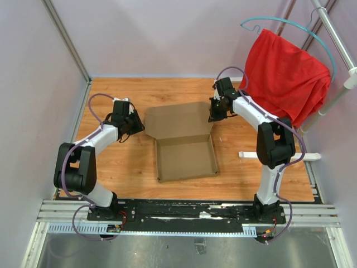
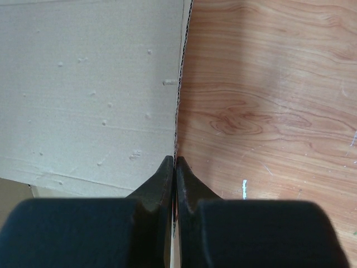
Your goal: Fold the paper box
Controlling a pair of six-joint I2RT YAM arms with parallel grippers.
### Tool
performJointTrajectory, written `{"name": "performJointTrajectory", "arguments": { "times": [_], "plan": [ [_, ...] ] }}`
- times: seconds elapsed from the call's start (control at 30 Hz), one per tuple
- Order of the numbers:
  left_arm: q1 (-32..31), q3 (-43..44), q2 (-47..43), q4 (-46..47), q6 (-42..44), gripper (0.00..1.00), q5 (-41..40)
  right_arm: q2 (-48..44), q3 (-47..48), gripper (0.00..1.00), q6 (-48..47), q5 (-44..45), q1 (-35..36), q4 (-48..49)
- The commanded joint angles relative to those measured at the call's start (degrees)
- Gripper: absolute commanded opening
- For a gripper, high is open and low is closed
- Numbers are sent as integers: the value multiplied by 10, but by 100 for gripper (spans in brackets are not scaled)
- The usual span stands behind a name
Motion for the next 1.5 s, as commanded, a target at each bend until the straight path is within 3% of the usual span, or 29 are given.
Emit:
{"name": "performJointTrajectory", "arguments": {
  "times": [0.0,0.6,1.2,1.47],
  "plan": [
    [3,16,17,40,-10,38,50,-22,-23,1,-3,19,13,4],
    [-84,108,91,30,9,36,34,-26,-45,1,-6,44,43,11],
    [-110,135,155,32,19,35,42,-15,-29,1,-13,55,61,-1],
    [-133,118,125,35,19,35,32,-15,-29,1,-12,65,67,-5]
  ]
}}
